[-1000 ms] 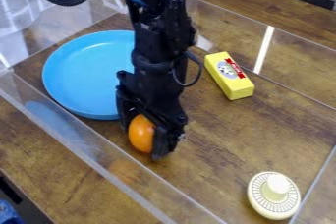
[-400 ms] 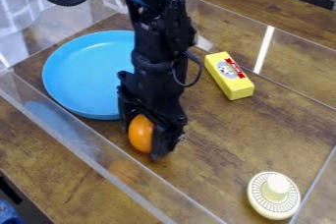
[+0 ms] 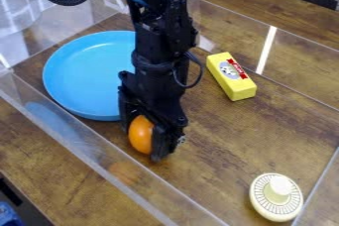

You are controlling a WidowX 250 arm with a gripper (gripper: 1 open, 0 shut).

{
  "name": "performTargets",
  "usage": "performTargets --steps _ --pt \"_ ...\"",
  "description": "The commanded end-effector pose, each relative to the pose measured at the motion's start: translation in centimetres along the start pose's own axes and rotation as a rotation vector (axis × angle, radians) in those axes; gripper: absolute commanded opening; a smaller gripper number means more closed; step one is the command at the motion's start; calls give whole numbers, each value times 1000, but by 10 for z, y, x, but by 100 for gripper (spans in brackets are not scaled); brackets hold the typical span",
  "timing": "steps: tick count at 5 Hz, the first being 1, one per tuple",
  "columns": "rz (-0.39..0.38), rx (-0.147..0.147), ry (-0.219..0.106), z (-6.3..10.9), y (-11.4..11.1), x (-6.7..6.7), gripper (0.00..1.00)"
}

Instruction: Put the orange ball in the blue tray

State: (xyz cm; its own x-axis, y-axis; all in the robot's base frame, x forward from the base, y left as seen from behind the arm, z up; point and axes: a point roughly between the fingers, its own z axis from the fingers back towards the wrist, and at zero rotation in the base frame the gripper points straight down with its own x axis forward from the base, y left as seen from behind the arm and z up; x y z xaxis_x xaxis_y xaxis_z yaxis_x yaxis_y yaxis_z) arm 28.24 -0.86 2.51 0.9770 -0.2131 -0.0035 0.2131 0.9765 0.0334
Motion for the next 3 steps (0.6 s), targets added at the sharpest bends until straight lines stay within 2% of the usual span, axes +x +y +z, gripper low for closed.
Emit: performTargets --steps 1,3 --pt "-21 15 -46 14 0 6 0" --pt "-37 22 -46 18 1 5 0"
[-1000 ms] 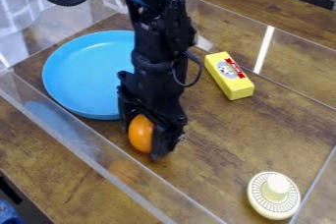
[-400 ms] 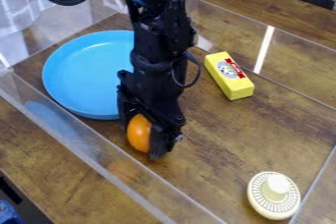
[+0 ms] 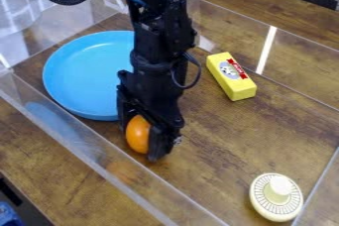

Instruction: Put the orange ball in the blue tray

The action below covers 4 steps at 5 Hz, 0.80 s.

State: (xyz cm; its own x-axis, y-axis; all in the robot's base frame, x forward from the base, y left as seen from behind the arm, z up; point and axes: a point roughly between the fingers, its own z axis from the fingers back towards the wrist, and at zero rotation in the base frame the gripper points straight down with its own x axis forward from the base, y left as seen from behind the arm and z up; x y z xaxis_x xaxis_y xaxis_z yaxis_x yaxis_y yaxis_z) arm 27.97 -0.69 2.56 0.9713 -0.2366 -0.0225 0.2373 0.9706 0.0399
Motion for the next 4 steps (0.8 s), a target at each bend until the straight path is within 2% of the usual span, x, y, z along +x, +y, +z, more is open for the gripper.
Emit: performTargets --steps 1,4 --pt "-18 20 -63 21 1 7 0" --pt "-34 31 -56 29 4 4 0"
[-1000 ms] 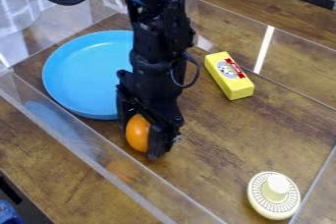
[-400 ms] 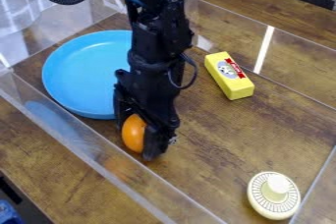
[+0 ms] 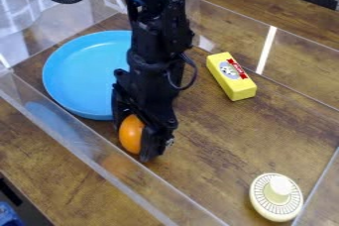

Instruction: Put the orange ball in the blue tray

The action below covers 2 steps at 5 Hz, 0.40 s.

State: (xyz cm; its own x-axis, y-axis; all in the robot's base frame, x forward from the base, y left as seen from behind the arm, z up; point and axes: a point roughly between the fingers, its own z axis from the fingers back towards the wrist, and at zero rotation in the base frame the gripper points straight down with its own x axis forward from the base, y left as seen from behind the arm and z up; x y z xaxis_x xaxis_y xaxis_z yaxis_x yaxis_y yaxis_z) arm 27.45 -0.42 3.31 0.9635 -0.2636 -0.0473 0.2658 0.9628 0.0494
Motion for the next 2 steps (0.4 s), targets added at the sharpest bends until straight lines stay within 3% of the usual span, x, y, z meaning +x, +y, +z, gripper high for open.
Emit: performTargets --steps 1,2 --pt "-8 26 -77 25 4 9 0" --pt "-13 30 -77 26 5 8 0"
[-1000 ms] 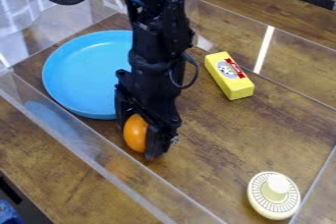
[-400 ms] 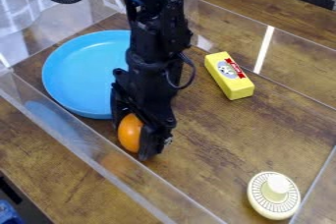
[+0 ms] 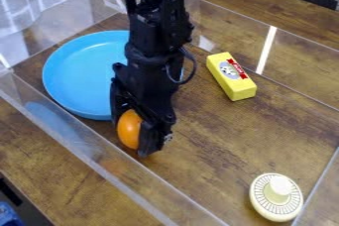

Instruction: Put the orange ball in the blue tray

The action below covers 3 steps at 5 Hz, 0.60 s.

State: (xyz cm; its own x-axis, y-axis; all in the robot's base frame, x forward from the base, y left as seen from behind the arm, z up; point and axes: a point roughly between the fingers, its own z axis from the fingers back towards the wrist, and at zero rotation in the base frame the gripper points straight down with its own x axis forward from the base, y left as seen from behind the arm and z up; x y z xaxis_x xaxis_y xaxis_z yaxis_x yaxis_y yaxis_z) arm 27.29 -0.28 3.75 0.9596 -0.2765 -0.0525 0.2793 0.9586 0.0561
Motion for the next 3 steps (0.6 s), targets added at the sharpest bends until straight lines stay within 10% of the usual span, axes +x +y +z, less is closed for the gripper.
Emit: performTargets --steps 1,3 --pt "-2 27 -81 24 6 9 0" --pt "-5 35 -86 23 10 9 0"
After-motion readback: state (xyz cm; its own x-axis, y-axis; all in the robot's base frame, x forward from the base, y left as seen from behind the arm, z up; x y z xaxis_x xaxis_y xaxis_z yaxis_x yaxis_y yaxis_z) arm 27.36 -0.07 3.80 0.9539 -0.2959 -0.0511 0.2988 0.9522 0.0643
